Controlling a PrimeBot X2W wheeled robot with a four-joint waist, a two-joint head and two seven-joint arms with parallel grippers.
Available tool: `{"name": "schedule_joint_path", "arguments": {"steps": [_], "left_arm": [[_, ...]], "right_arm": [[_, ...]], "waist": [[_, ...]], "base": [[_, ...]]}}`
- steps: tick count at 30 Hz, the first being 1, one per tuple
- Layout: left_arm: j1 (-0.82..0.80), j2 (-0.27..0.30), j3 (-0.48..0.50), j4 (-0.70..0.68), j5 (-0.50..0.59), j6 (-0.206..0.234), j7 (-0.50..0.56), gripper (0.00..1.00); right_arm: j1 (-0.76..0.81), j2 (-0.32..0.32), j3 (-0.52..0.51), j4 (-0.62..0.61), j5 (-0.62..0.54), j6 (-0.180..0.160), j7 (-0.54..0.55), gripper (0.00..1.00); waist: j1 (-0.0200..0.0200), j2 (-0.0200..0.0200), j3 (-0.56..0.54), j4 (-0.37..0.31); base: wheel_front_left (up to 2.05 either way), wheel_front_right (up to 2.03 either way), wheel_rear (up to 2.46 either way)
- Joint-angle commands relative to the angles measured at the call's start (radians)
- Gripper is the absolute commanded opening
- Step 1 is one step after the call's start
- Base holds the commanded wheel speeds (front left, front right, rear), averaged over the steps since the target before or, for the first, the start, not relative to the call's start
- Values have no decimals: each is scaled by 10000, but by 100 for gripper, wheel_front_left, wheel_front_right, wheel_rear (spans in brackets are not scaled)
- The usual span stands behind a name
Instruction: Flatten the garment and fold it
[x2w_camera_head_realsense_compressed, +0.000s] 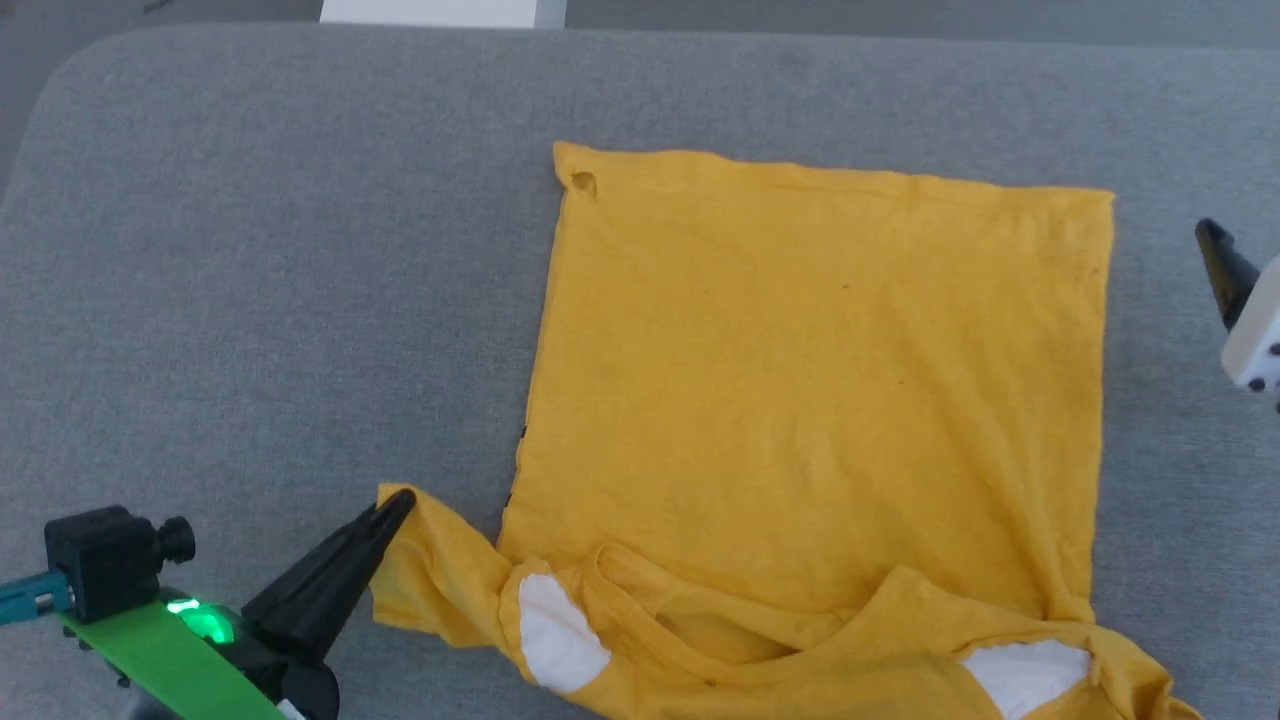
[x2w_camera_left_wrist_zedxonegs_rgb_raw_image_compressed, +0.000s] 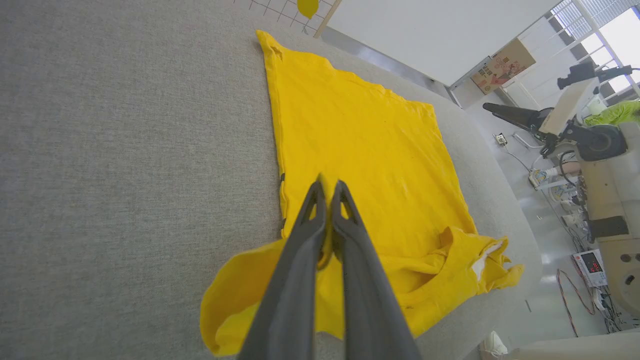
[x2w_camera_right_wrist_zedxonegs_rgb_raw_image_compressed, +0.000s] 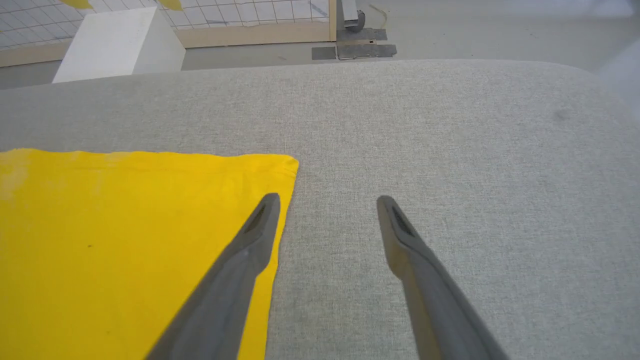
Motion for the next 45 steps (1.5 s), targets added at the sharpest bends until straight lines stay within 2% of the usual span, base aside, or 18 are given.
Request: {"name": "schedule_joint_path", "arguments": {"steps": [1,7,16,17,18,19,25,30,38,45], "left_arm": [[-274,55,-21,36,97,-88,25,0],[-755,-48,-202,337,89,-354,18,0],[-1215,-56,-440,694,81,-522,0,0],[-1252,-47,-457,727,79,-532,-9,0],[-1277,-39,-470,748,73,-538,-13,0],[-1308,-30,-483,770,63,-546,-21,0],[-1455,-47,-447,878,125,-569,-252,0],[-1440,-69,-460,1044,416,-443,-384,0],[-1055,-86,-449,898,543,3,-497,0],[-514,-49,-432,551,488,447,-534,0]], "right_arm": [[-342,4,-43,166,-220,-13,30,100],[-1301,86,-98,1081,-924,-13,134,100],[-1659,465,-466,1761,-1425,-13,485,100],[-1681,512,-471,1800,-1447,-13,526,65],[-1707,537,-480,1805,-1472,-13,529,37],[-1741,560,-494,1802,-1532,-13,514,0],[-1873,562,-342,1661,-1577,-13,113,0],[-1570,457,105,1306,-1095,-13,-584,0],[389,457,299,352,-198,-13,-1558,0],[2967,775,-292,-656,736,-13,-1770,0]], "waist": [[-1,0,728,486],[-1,0,1401,856],[-1,0,1779,1110],[-1,0,1804,1115],[-1,0,1826,1114],[-1,0,1851,1106],[-1,0,1714,886],[-1,0,1297,511],[-1,0,283,-436],[-1,0,-392,-1215]], "base": [[0,0,0],[0,0,0],[0,0,0],[0,0,0],[0,0,0],[0,0,0],[0,0,0],[0,0,0],[0,0,0],[0,0,0]]}}
